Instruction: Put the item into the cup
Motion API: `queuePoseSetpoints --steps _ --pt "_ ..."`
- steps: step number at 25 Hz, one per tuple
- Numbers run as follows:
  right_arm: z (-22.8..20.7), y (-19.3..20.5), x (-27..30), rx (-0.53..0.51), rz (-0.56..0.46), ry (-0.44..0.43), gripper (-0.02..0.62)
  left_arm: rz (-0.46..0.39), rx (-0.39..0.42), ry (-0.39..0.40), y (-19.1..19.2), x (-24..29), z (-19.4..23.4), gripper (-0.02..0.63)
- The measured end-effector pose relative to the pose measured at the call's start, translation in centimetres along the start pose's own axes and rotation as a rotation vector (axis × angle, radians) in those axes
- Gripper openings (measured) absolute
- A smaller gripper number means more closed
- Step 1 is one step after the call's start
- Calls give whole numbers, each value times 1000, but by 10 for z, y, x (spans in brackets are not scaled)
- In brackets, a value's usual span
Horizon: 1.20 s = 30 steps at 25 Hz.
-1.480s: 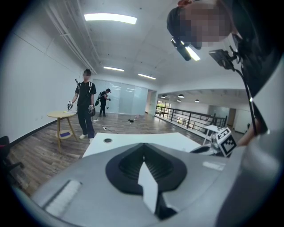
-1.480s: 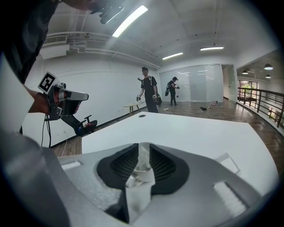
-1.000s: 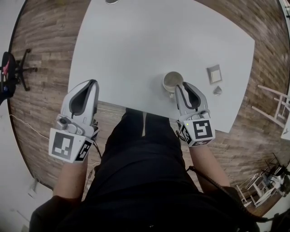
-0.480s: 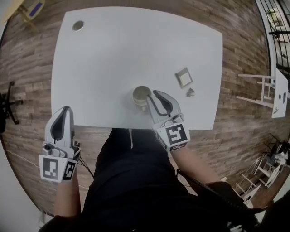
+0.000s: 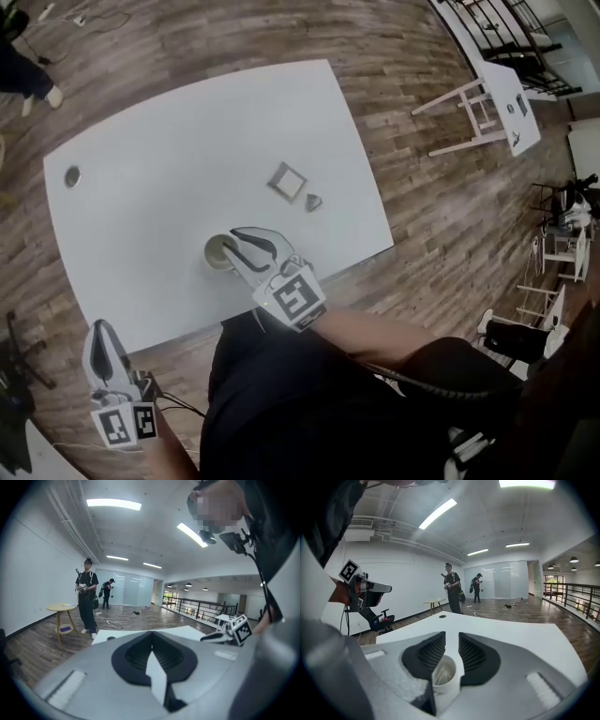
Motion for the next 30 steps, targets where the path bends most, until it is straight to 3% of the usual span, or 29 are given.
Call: queuePoseSetpoints --steps 30 --pt "-30 -46 -25 -55 -120 115 83 -136 118 88 -53 23 -12 -2"
Point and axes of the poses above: the fingertips, and each gripper's own axes: x forward along the fingers, z to its left, y out of its underside, the point moved 3 cm from there along -x, backward along the fingers, and after that the axes turned 6 degrees about y, right-handed, at the moved point
